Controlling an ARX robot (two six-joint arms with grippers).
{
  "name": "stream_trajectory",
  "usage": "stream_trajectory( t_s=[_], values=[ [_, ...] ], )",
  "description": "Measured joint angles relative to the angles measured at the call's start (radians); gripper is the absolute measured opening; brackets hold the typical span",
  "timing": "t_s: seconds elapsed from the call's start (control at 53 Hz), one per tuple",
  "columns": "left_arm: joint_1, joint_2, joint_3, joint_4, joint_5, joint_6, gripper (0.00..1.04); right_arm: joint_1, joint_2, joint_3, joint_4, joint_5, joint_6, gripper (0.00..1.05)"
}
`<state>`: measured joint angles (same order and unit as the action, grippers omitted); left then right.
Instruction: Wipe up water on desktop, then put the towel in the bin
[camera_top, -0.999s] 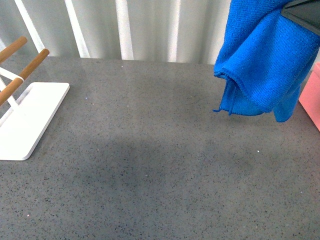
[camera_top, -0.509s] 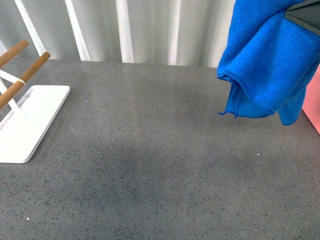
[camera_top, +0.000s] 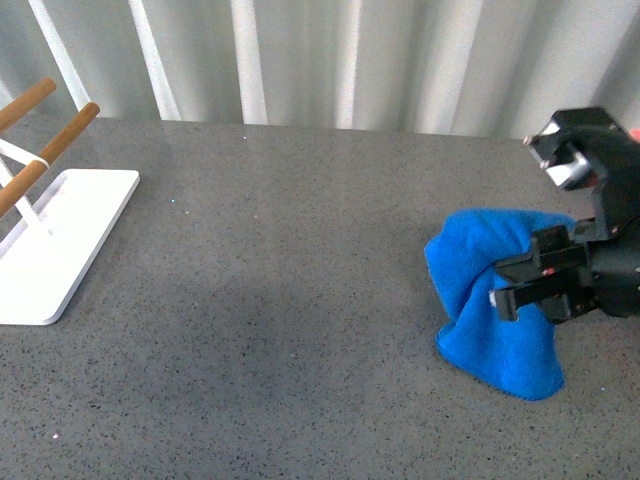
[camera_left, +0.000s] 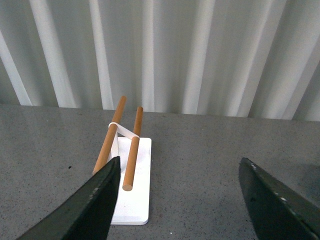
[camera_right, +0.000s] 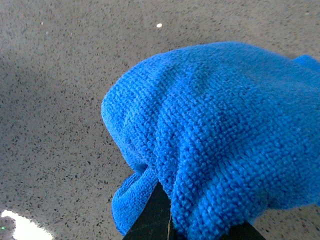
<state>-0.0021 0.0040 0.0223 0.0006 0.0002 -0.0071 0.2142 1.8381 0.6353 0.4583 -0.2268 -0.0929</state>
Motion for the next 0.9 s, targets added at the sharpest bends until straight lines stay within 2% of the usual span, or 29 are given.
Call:
stream_trajectory(
  t_s=[0.189,0.339,0.566,0.716,0.905],
  values=[
    [0.0,0.0,0.0,0.0,0.0,0.002,1.0,0.022,0.165,0.12,-0.012,0.025,-0.051,0.04],
    [0.0,0.0,0.0,0.0,0.0,0.002,0.98,0.048,0.235,0.182,-0.071,0.054,-0.1,0.04],
    [0.0,0.0,0.0,0.0,0.0,0.002,0.98,0.009,0.169,0.075,-0.12,-0.014,-0.233,0.04],
    [0.0,0.0,0.0,0.0,0.0,0.002,0.98,-0.043,0.092,-0.018,-0.153,-0.051,-0.324,0.04],
    [0.0,0.0,0.0,0.0,0.0,0.002,0.98,-0.156,0.021,-0.071,-0.174,-0.071,-0.403,0.04]
  ],
)
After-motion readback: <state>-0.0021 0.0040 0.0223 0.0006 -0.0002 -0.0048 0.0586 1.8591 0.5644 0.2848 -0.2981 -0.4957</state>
